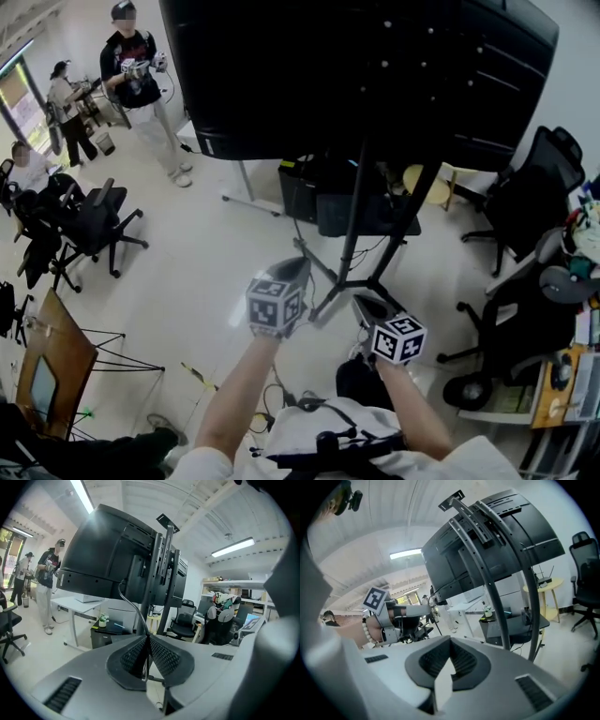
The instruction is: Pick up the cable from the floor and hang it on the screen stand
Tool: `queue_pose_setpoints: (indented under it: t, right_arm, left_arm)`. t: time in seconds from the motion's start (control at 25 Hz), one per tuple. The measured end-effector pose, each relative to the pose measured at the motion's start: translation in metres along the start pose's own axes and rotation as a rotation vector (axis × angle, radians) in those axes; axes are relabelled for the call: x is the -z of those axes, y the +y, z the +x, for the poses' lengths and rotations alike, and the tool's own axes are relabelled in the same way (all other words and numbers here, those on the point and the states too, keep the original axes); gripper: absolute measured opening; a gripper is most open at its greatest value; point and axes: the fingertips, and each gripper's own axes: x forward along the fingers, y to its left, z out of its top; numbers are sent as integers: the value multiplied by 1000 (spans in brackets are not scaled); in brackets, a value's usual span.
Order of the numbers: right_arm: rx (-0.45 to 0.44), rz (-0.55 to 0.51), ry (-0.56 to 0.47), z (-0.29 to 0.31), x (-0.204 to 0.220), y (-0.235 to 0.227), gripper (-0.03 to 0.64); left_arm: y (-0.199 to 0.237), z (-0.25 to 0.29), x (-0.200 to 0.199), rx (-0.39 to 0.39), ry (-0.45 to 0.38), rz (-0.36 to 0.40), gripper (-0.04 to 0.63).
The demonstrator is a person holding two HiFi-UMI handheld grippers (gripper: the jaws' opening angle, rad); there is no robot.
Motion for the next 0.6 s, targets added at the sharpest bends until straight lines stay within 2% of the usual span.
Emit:
queue_pose_setpoints:
  t: [0.12, 0.2, 0.32, 0.6]
  right_arm:
    - [6, 29, -3, -14, 7, -4, 2]
    - [6, 43, -9, -22, 7, -10, 2]
    - [0, 39, -14, -31, 4, -21, 2]
    - [-11, 27, -2, -28, 3, -32, 3]
  left_arm:
    - [-12, -18, -12, 6, 21, 10, 17]
    - [-21, -26, -21, 28, 17, -9, 17]
    - [-32, -33, -35, 62, -13, -58, 18]
    - [-51, -44, -71, 84, -69, -52, 18]
